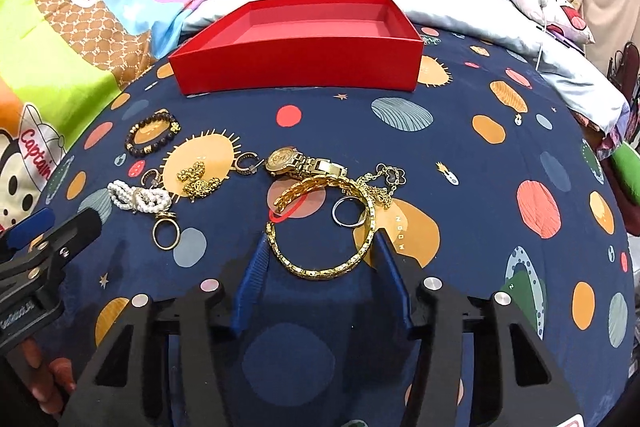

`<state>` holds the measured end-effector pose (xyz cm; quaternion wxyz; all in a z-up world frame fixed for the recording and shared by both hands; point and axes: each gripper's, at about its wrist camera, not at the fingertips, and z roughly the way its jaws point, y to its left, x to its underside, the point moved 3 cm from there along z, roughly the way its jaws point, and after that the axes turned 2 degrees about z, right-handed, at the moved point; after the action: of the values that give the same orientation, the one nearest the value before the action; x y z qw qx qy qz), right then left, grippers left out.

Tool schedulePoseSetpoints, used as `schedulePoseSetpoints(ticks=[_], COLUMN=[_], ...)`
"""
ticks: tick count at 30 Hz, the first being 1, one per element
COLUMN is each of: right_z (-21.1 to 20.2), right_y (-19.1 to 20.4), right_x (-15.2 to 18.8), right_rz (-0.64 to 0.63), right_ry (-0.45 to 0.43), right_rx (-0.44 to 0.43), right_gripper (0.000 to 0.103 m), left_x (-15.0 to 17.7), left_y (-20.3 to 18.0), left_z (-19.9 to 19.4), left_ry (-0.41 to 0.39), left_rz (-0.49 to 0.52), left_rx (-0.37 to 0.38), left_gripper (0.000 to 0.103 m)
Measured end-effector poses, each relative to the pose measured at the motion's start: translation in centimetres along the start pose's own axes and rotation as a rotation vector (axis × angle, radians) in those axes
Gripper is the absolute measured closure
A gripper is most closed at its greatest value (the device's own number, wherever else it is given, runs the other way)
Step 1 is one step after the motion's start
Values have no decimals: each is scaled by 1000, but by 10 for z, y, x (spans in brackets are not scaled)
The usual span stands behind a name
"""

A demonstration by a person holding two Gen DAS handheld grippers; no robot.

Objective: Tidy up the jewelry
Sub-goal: 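Grasp the white pearl bracelet with the left tool while the right tool moves over the gold bangle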

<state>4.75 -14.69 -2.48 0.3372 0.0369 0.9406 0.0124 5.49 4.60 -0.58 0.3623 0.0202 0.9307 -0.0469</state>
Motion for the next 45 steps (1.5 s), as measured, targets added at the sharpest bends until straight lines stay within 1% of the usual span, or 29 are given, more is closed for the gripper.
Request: schedulePoseSetpoints(ticks=[5, 9, 12, 15, 16, 21, 24, 28, 34, 35, 37, 38, 39, 40, 41, 43, 44, 45], right_z=[-6, -11, -12, -12, -13, -13, -15, -16, -17, -17, -17, -17, -17, -17, -17, -17, -17, -17], right_y=[-4, -9, -11, -12, -12, -12, -11, -10, -8, -8, -8, -8, -8, -8, -8, -8, -8, -8], right_x=[5, 11, 12, 12, 12, 13, 15, 16, 18, 18, 18, 18, 18, 18, 18, 18, 18, 18], right_rz=[14, 29, 39, 42, 42, 42, 40, 37, 33, 34, 36, 35, 35, 35, 35, 35, 34, 33], right_ry=[-1, -3, -3, -4, -4, -3, -2, -2, -4, -4, -3, -4, -4, -4, -3, -3, -4, -4], right_rx=[-16, -27, -34, -37, -38, -47, -55, -62, -64, -64, -63, -63, -63, -64, -64, -64, -65, -66], right_gripper=[51, 51, 51, 51, 51, 51, 51, 51, 51, 51, 51, 51, 51, 51, 51, 51, 51, 51], left_x=[-9, -19, -25, -26, -24, -15, -6, 1, -5, -6, -7, -7, -7, -6, -5, -3, -2, -1], left_y=[-6, -14, -15, -17, -18, -16, -5, 2, -6, -9, -13, -15, -16, -17, -18, -18, -18, -18], left_z=[11, 23, 33, 43, 46, 37, 28, 20, 24, 26, 29, 30, 29, 28, 26, 23, 23, 22], left_ry=[17, 28, 50, 91, 108, 103, 128, 143, 157, 157, 151, 147, 142, 136, 131, 124, 122, 120], left_rz=[-11, 5, -17, -27, -19, 6, -31, -43, -83, -86, -80, -77, -75, -70, -61, -48, -42, -37], left_rx=[39, 50, 60, 40, 24, -7, 11, 1, 35, 35, 8, -3, -12, -13, -12, -9, -8, -8], left_gripper=[11, 13, 14, 21, 21, 21, 21, 21, 22, 22, 23, 24, 31, 41, 44, 61, 65, 73])
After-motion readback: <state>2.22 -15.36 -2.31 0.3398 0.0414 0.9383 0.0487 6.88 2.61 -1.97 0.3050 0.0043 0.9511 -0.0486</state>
